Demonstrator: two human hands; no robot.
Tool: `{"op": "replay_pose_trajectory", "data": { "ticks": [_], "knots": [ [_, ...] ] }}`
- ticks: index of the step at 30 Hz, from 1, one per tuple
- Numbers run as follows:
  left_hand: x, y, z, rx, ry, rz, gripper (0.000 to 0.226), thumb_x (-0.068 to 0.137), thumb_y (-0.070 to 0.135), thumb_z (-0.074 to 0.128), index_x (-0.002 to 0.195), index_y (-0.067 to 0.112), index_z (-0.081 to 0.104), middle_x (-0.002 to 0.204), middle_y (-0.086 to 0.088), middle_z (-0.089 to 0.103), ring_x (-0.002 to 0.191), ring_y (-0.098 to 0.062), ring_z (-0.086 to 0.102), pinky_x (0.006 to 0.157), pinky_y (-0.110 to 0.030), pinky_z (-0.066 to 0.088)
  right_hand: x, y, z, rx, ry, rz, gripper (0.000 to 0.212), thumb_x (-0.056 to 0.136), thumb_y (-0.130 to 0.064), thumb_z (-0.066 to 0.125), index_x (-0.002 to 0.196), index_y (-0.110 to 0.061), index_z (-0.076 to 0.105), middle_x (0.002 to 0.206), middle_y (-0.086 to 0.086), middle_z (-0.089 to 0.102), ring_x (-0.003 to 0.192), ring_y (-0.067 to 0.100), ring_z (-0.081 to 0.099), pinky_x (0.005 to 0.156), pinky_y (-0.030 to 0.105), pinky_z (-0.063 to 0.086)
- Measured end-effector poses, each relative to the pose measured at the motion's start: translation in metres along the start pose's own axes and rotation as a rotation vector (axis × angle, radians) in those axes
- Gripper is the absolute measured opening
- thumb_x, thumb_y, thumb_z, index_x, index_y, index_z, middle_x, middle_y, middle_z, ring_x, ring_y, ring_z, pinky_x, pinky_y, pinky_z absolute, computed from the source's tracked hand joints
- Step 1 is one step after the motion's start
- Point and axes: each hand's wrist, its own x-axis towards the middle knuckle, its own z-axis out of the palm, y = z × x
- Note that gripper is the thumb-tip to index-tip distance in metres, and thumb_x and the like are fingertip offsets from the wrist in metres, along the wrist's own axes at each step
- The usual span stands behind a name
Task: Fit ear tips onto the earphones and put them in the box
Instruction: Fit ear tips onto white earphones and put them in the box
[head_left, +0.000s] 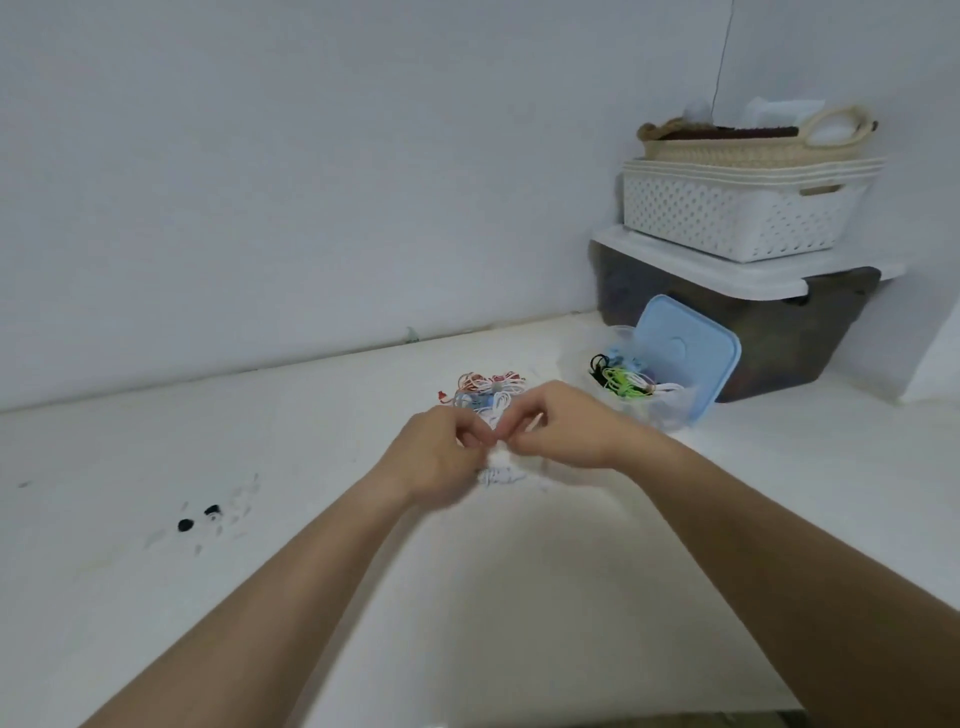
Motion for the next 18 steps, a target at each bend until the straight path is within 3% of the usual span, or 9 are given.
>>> {"op": "replay_pose_trajectory", "data": {
  "ticks": [1, 4, 7, 9, 12, 16, 18],
  "knots": [
    [-0.005, -0.005, 0.0, 0.012, 0.02, -0.003, 0.025, 0.088, 0.013, 0.055, 0.089, 0.031, 0.073, 0.083, 0.013, 0.068, 0.062, 0.006, 0.054, 0.059, -0.007, 0.036, -0.001, 0.0, 0.008, -0.104, -0.035, -0.001, 0.012, 0.079, -0.022, 0.075, 0.088, -0.03, 0.074, 0.089, -0.009, 0.073, 0.065, -0.007, 0.059, 0.066, 0.016, 0.046],
    [-0.018, -0.02, -0.006, -0.045, 0.076, -0.026, 0.027, 0.09, 0.011, 0.054, 0.09, 0.031, 0.073, 0.089, 0.011, 0.069, 0.059, 0.007, 0.053, 0.06, -0.007, 0.036, -0.002, 0.002, 0.028, -0.379, -0.025, 0.015, 0.028, 0.074, -0.044, 0.078, 0.098, -0.034, 0.068, 0.094, -0.017, 0.064, 0.083, 0.0, 0.059, 0.077, 0.026, 0.051],
    [-0.031, -0.029, -0.016, -0.129, 0.054, -0.05, 0.018, 0.085, 0.014, 0.066, 0.092, 0.03, 0.071, 0.089, 0.011, 0.067, 0.058, 0.003, 0.052, 0.063, -0.014, 0.04, -0.001, 0.004, 0.035, -0.439, -0.003, 0.049, 0.02, 0.081, -0.042, 0.074, 0.096, -0.035, 0.064, 0.09, -0.015, 0.059, 0.087, 0.011, 0.058, 0.079, 0.032, 0.051],
    [-0.041, -0.036, -0.022, -0.164, 0.054, -0.056, 0.016, 0.085, 0.017, 0.07, 0.093, 0.031, 0.071, 0.09, 0.01, 0.067, 0.054, 0.003, 0.049, 0.062, -0.017, 0.04, -0.001, 0.001, 0.034, -0.409, -0.036, 0.054, 0.011, 0.086, -0.038, 0.071, 0.091, -0.032, 0.063, 0.085, -0.014, 0.058, 0.084, 0.011, 0.058, 0.074, 0.028, 0.047],
    [-0.053, -0.042, -0.03, -0.27, 0.118, -0.086, 0.018, 0.089, 0.012, 0.065, 0.098, 0.026, 0.072, 0.087, 0.009, 0.066, 0.056, 0.002, 0.049, 0.062, -0.017, 0.039, -0.002, -0.013, 0.025, -0.095, -0.053, 0.053, 0.012, 0.093, -0.026, 0.067, 0.082, -0.024, 0.067, 0.075, -0.011, 0.063, 0.066, 0.004, 0.057, 0.061, 0.015, 0.043],
    [-0.068, -0.031, -0.041, -0.566, 0.075, -0.172, 0.019, 0.094, 0.015, 0.063, 0.112, 0.021, 0.068, 0.094, 0.002, 0.069, 0.083, -0.013, 0.064, 0.069, -0.023, 0.05, -0.004, -0.042, 0.016, 0.613, -0.084, 0.103, 0.016, 0.099, -0.011, 0.057, 0.088, -0.011, 0.068, 0.075, -0.002, 0.067, 0.064, 0.011, 0.059, 0.059, 0.022, 0.047],
    [-0.074, -0.024, -0.043, -0.805, -0.026, -0.213, 0.021, 0.099, 0.021, 0.059, 0.119, 0.018, 0.066, 0.109, -0.004, 0.073, 0.1, -0.022, 0.069, 0.083, -0.034, 0.057, -0.001, -0.054, 0.02, 0.834, -0.101, 0.097, 0.017, 0.1, -0.009, 0.053, 0.095, -0.006, 0.068, 0.076, 0.003, 0.068, 0.063, 0.013, 0.059, 0.06, 0.024, 0.05]
  ]
}}
